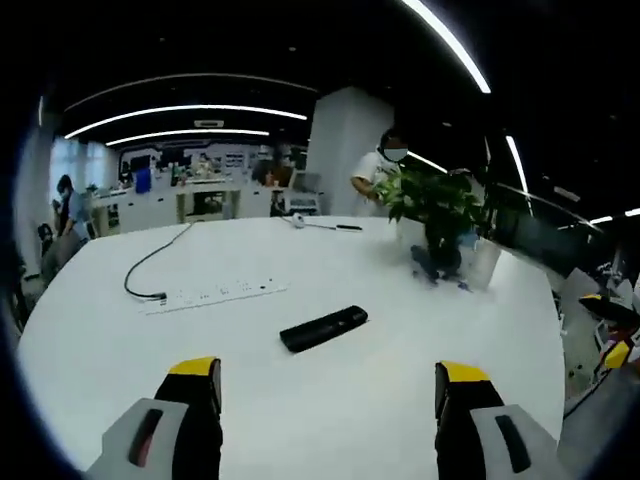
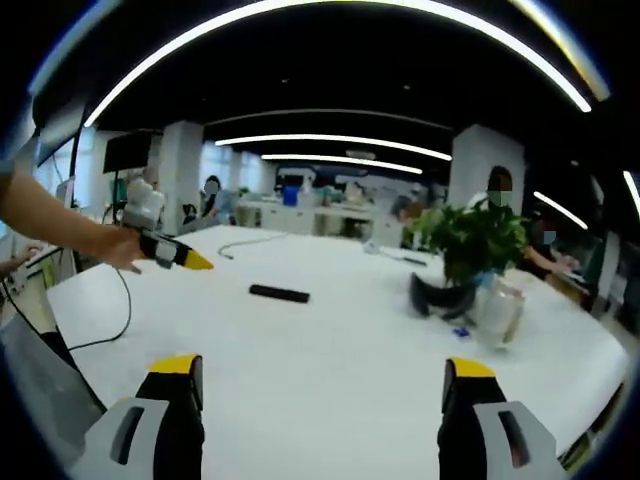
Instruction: Press the specified remote control buttons in sequence, fully releasing each button before pressing the next.
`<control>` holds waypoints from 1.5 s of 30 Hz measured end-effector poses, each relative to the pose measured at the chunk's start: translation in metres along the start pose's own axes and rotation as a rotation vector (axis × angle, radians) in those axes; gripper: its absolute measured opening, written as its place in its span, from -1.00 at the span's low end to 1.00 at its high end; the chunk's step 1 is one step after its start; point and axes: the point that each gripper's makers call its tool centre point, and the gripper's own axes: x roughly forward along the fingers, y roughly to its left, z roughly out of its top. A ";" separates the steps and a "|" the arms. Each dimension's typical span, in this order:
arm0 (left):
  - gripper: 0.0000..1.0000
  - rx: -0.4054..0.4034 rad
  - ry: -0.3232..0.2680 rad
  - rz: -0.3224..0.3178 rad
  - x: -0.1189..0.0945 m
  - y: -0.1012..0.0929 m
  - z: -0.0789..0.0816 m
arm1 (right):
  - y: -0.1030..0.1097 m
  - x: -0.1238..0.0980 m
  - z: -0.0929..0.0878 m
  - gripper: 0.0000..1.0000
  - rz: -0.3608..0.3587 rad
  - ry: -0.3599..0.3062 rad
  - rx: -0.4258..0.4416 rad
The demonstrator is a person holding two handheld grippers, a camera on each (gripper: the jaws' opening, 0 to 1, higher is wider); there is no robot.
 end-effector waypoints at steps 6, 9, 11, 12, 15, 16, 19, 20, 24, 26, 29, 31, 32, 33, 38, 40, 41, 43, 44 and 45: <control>0.75 0.007 -0.068 0.017 -0.052 -0.032 0.000 | -0.007 -0.002 0.004 0.98 -0.025 -0.023 0.026; 0.77 -0.016 -0.085 0.020 -0.068 -0.044 -0.005 | -0.007 -0.003 0.004 0.98 -0.024 -0.029 0.032; 0.76 -0.033 -0.090 0.025 -0.078 -0.053 -0.013 | -0.008 -0.004 0.007 0.98 -0.023 -0.042 0.035; 0.76 -0.034 -0.087 0.027 -0.082 -0.055 -0.016 | -0.007 -0.005 0.008 0.98 -0.020 -0.048 0.038; 0.74 -0.071 -0.114 0.060 -0.100 -0.060 -0.019 | -0.007 -0.004 0.008 0.98 -0.016 -0.048 0.034; 0.75 -0.080 -0.114 0.061 -0.104 -0.063 -0.021 | -0.006 -0.004 0.008 0.98 -0.013 -0.050 0.033; 0.81 0.018 -0.104 0.100 -0.118 -0.070 -0.026 | -0.007 -0.004 0.008 0.98 -0.015 -0.051 0.030; 0.83 0.038 -0.108 0.114 -0.121 -0.072 -0.026 | -0.007 -0.004 0.008 0.98 -0.016 -0.052 0.031; 1.00 0.083 -0.118 0.134 -0.127 -0.087 -0.032 | -0.007 -0.005 0.009 0.98 -0.014 -0.053 0.029; 0.96 0.112 -0.073 0.118 -0.128 -0.093 -0.040 | -0.007 -0.005 0.009 0.98 -0.016 -0.053 0.027; 0.95 0.105 -0.099 0.122 -0.134 -0.096 -0.036 | -0.008 -0.005 0.009 0.98 -0.020 -0.054 0.028; 0.97 0.091 -0.119 0.122 -0.138 -0.097 -0.033 | -0.008 -0.005 0.008 0.98 -0.020 -0.048 0.031; 0.98 0.089 -0.125 0.123 -0.140 -0.099 -0.033 | -0.008 -0.005 0.008 0.98 -0.020 -0.046 0.032; 0.98 0.093 -0.129 0.126 -0.141 -0.099 -0.034 | -0.008 -0.005 0.009 0.98 -0.022 -0.050 0.029; 0.98 0.083 -0.107 0.145 -0.145 -0.096 -0.050 | -0.009 -0.005 0.009 0.98 -0.029 -0.051 0.035; 0.97 0.088 -0.113 0.146 -0.147 -0.095 -0.051 | -0.009 -0.005 0.009 0.97 -0.028 -0.050 0.035; 0.97 0.095 -0.113 0.149 -0.148 -0.096 -0.050 | -0.009 -0.005 0.008 0.97 -0.027 -0.047 0.034; 0.97 0.099 -0.113 0.153 -0.149 -0.096 -0.051 | -0.007 -0.004 0.008 0.97 -0.027 -0.043 0.024; 0.97 0.095 -0.115 0.156 -0.150 -0.095 -0.052 | -0.007 -0.004 0.008 0.97 -0.028 -0.042 0.022; 0.98 0.095 -0.118 0.160 -0.151 -0.095 -0.053 | -0.007 -0.004 0.008 0.97 -0.030 -0.040 0.025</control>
